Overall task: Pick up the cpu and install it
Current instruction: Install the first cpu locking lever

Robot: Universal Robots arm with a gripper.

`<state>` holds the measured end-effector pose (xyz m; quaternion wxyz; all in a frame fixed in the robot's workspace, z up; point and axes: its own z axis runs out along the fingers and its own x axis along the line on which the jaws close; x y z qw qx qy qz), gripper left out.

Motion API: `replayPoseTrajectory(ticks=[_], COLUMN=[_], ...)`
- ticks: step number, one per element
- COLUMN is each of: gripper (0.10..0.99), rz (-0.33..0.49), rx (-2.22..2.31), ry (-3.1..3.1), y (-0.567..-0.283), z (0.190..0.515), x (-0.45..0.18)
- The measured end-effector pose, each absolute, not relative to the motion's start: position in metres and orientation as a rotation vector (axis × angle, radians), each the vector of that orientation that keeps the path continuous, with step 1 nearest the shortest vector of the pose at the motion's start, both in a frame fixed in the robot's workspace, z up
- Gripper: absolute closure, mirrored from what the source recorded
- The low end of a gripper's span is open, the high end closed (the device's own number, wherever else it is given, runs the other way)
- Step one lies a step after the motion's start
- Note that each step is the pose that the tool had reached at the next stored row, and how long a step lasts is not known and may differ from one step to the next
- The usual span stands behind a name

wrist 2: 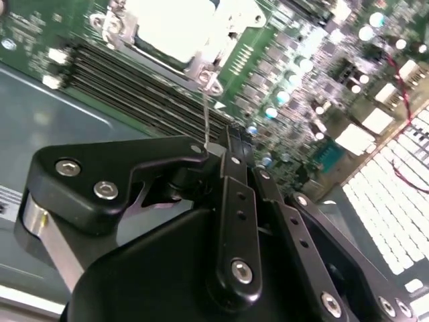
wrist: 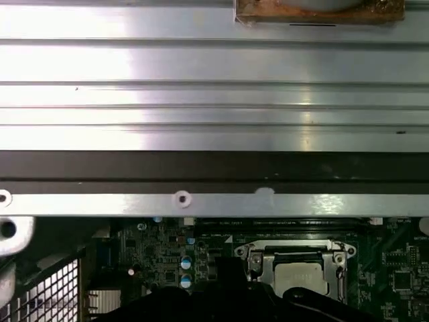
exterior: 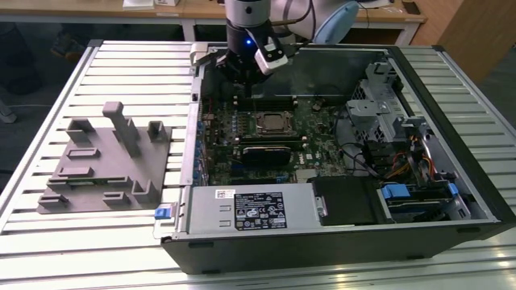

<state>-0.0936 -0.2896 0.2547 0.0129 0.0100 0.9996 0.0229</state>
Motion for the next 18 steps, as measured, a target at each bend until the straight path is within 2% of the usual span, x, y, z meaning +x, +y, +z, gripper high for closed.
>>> replayPoseTrajectory(ticks=[11, 18], gripper=[0.980, 0.980], rz=[0.073, 0.120], rx=[0.031, 0.032], ry=[3.115, 3.114], y=[-0.290, -0.291], z=[0.255, 0.254], x=[-0.069, -0.069])
